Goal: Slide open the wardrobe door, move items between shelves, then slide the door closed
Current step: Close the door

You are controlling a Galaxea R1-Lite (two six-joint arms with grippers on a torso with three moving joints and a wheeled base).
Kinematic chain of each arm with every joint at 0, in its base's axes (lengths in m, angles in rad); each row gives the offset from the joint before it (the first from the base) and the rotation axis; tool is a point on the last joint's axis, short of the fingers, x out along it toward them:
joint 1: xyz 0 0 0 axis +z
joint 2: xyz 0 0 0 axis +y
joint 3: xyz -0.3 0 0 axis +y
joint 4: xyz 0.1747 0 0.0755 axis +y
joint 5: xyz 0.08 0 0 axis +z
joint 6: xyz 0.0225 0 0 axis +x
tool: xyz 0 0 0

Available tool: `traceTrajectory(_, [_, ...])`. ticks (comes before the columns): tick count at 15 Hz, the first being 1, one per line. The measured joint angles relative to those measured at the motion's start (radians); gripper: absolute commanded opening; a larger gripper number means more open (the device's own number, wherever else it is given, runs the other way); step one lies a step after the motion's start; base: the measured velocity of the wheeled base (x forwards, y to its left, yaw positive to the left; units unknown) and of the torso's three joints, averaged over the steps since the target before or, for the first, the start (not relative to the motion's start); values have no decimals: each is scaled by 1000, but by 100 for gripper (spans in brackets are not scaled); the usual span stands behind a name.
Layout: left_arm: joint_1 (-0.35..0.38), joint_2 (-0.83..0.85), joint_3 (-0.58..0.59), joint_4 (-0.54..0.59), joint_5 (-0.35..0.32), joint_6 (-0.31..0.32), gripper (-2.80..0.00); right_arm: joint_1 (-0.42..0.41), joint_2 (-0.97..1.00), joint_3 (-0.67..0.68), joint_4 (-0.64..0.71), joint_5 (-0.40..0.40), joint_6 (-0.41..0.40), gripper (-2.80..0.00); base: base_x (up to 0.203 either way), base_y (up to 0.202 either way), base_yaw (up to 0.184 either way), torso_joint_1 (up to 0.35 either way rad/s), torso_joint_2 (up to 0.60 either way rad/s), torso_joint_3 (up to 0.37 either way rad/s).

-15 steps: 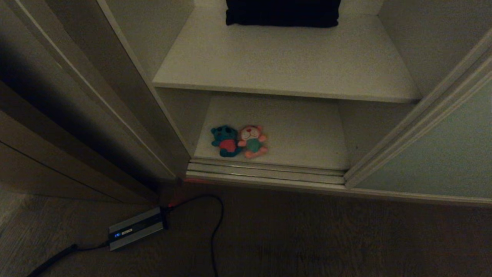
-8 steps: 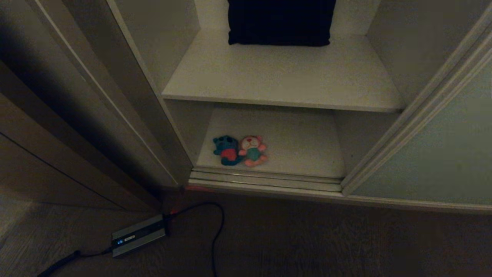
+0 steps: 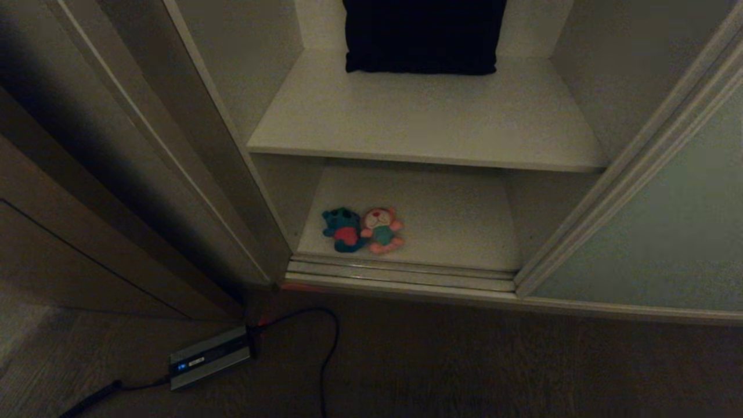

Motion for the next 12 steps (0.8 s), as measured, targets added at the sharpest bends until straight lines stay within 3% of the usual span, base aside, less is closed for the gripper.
traceTrajectory(12, [0, 0, 0, -1, 2, -12, -280, 0, 0, 0, 4, -2, -23, -280, 0, 0, 0, 0, 0, 0])
